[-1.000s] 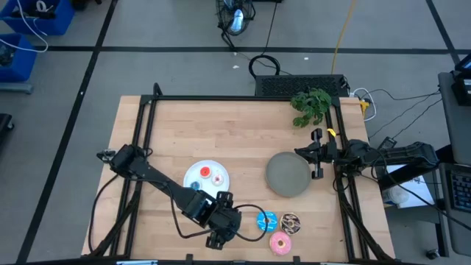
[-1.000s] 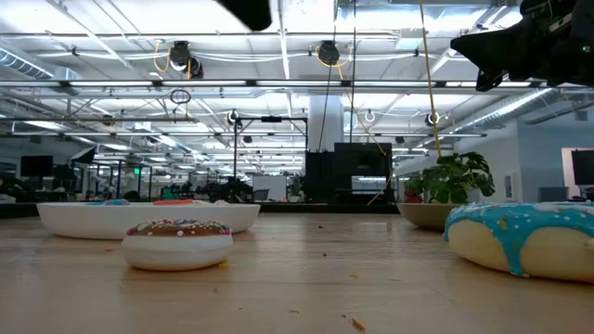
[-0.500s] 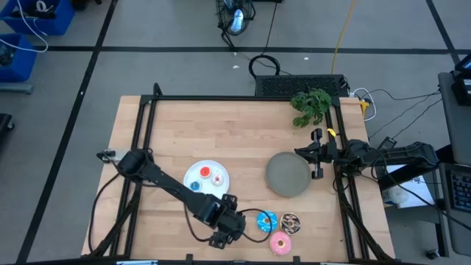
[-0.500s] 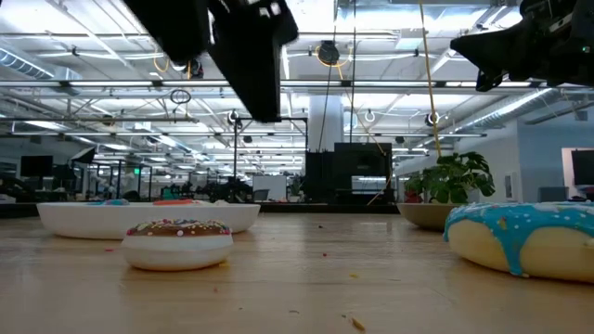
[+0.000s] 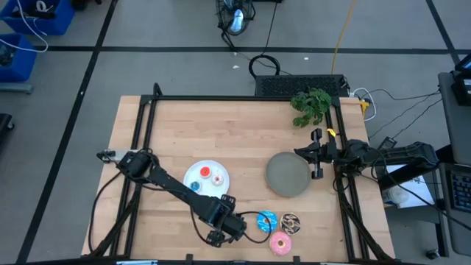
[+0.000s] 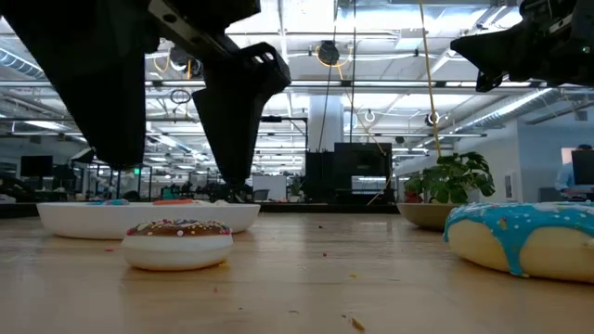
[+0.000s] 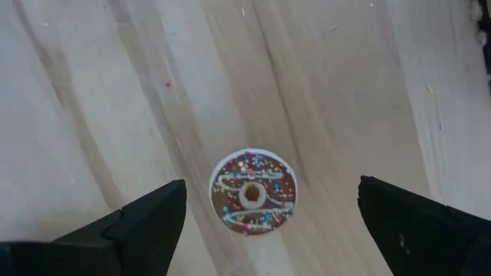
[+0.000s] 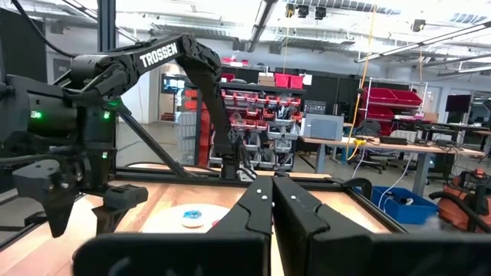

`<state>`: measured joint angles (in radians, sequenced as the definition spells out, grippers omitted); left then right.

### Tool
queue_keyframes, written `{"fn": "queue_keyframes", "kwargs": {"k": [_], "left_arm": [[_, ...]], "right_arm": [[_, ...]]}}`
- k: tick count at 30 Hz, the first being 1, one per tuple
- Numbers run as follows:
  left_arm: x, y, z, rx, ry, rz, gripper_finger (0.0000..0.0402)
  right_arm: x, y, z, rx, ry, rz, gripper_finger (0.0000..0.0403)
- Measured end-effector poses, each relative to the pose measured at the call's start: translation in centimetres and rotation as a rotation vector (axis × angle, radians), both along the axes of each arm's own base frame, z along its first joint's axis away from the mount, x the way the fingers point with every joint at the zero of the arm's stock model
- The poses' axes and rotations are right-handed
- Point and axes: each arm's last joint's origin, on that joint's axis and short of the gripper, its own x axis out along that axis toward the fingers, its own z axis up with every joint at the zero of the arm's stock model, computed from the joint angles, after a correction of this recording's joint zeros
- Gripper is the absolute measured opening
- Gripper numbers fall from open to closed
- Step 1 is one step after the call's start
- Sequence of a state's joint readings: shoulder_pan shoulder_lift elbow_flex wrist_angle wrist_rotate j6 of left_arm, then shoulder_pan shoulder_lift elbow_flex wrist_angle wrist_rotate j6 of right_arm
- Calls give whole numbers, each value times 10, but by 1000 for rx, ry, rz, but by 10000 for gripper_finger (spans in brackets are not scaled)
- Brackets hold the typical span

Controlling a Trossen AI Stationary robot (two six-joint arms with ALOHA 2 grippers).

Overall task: Pick & Place donuts
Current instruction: Put the small brown donut on the white plate

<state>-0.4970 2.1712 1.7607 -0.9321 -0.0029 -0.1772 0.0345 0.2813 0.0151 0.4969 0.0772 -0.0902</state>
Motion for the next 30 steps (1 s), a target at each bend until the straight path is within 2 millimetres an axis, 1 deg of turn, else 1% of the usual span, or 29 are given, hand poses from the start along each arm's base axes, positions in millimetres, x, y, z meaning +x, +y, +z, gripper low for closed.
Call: {"fn": "queue_keyframes", "kwargs": {"k": [5, 15, 30], "left_arm": [[2, 1, -6, 6, 9, -8, 379], [6, -1, -33, 45, 65, -11, 379], [1, 2, -35, 72, 115, 15, 379]], "right_arm": [[0, 0, 0, 0, 0, 0, 0], [0, 0, 0, 0, 3, 0, 0], [0, 0, 0, -1, 5, 0, 0]]}}
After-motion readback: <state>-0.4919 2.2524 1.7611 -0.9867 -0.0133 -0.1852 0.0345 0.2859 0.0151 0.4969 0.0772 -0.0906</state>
